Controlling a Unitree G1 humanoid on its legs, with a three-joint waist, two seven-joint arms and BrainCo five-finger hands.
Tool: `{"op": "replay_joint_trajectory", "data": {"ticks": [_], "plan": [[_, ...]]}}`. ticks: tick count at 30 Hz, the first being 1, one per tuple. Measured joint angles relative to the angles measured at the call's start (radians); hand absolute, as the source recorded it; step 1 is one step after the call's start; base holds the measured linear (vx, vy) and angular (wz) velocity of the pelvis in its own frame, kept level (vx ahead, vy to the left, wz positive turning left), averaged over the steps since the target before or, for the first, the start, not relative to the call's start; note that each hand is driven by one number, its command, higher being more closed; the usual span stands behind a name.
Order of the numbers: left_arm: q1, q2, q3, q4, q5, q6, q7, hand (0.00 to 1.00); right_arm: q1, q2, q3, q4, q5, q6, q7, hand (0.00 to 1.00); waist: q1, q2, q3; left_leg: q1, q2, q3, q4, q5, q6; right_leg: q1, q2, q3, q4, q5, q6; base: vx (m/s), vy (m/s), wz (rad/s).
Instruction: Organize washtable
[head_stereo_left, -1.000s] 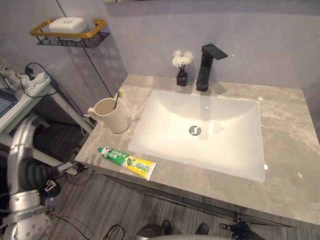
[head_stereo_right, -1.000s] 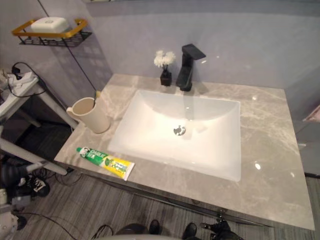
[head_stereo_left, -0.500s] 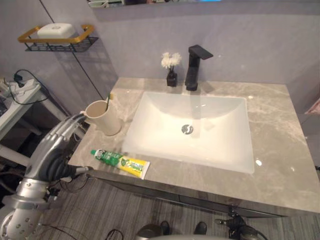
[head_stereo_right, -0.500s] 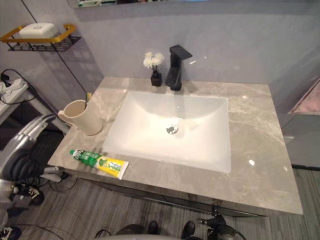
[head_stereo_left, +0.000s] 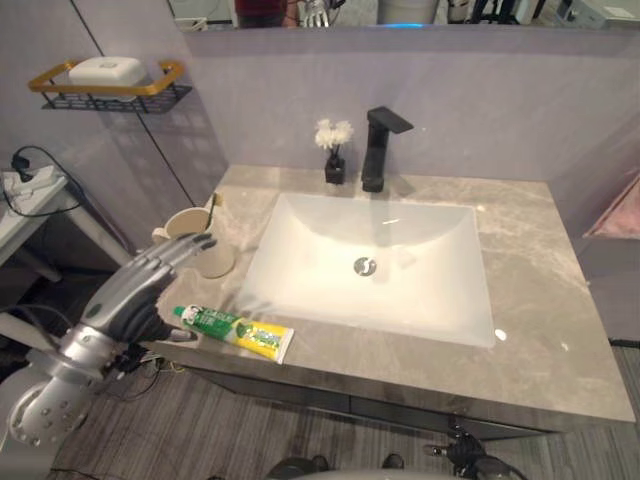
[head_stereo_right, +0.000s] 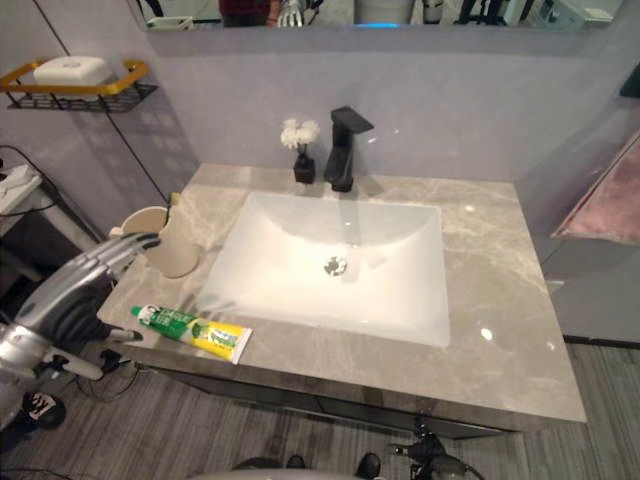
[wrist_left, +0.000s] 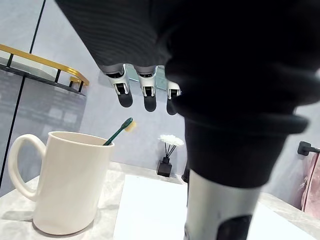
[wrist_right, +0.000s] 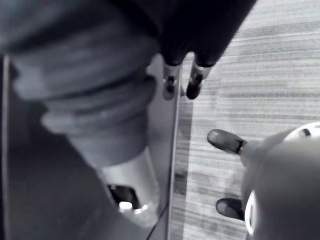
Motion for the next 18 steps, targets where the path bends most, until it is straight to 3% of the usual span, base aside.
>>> {"op": "replay_joint_trajectory", "data": {"ticks": [6,18], "plan": [[-0.032,0.027,-0.082,0.069,0.027,-0.016,-0.010,0.00,0.005,0.004,0.004,0.000,0.001,-0.015,0.001,0.00,-0.004,-0.003,-0.002,0.000,0.001,0.017,-0.001,0.000,0.000,-0.008,0.001,0.018,0.000,0.005,0.000,0.00,0.017,-0.09],[-0.037,0.050,-0.203,0.111,0.036,-0.020,-0.117,0.00,0.014,0.012,0.022,-0.001,0.001,-0.016,0.003,0.00,-0.028,-0.013,-0.008,0.002,0.004,0.058,-0.002,-0.001,0.001,-0.028,0.005,0.064,0.000,0.016,-0.002,0.00,0.014,-0.11]]}}
